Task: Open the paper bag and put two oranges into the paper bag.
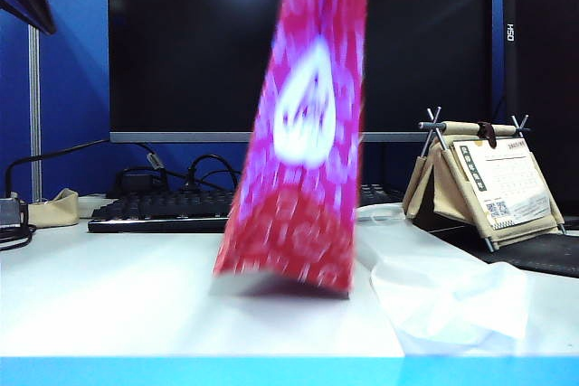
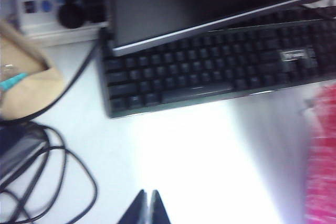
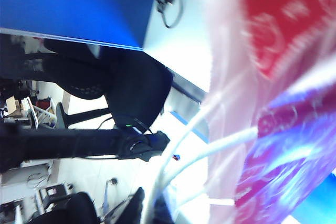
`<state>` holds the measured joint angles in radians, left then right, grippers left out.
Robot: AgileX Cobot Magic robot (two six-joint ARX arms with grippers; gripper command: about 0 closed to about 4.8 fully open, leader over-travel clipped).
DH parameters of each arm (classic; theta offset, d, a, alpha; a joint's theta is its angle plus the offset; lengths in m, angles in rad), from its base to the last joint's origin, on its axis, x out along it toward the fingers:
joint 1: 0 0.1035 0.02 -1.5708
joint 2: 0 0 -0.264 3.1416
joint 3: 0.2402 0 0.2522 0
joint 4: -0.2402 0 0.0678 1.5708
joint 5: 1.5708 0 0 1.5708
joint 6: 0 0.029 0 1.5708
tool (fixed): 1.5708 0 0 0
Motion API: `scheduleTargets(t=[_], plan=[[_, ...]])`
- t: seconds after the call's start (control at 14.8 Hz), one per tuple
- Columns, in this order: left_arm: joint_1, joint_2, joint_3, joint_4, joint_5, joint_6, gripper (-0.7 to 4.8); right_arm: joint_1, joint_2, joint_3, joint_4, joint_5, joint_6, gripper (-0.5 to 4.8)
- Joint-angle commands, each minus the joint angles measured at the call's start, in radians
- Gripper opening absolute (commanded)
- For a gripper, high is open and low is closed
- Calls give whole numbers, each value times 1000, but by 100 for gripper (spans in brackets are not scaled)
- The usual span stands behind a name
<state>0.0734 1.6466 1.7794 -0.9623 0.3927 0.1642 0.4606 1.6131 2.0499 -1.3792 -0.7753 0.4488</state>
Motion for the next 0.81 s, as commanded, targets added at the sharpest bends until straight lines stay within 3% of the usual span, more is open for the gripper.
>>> scheduleTargets(t=[0.07,0.34,0.4,0.47,0.54,0.81], plan=[[1,-5,3,5,15,-1,21,1,43,6,29,-12,-14,-6],[1,-5,3,6,16,-4,20,-14,93,6,179,-102,29,9],[1,-5,3,6,15,-4,21,-18,99,6,204,-109,52,52],[1,-5,3,6,16,-4,20,-44,104,6,239,-124,91,130],[1,-5,3,6,16,-4,20,-48,111,6,266,-126,114,160],[1,-5,3,9,16,-4,21,-88,115,6,326,-147,136,212]])
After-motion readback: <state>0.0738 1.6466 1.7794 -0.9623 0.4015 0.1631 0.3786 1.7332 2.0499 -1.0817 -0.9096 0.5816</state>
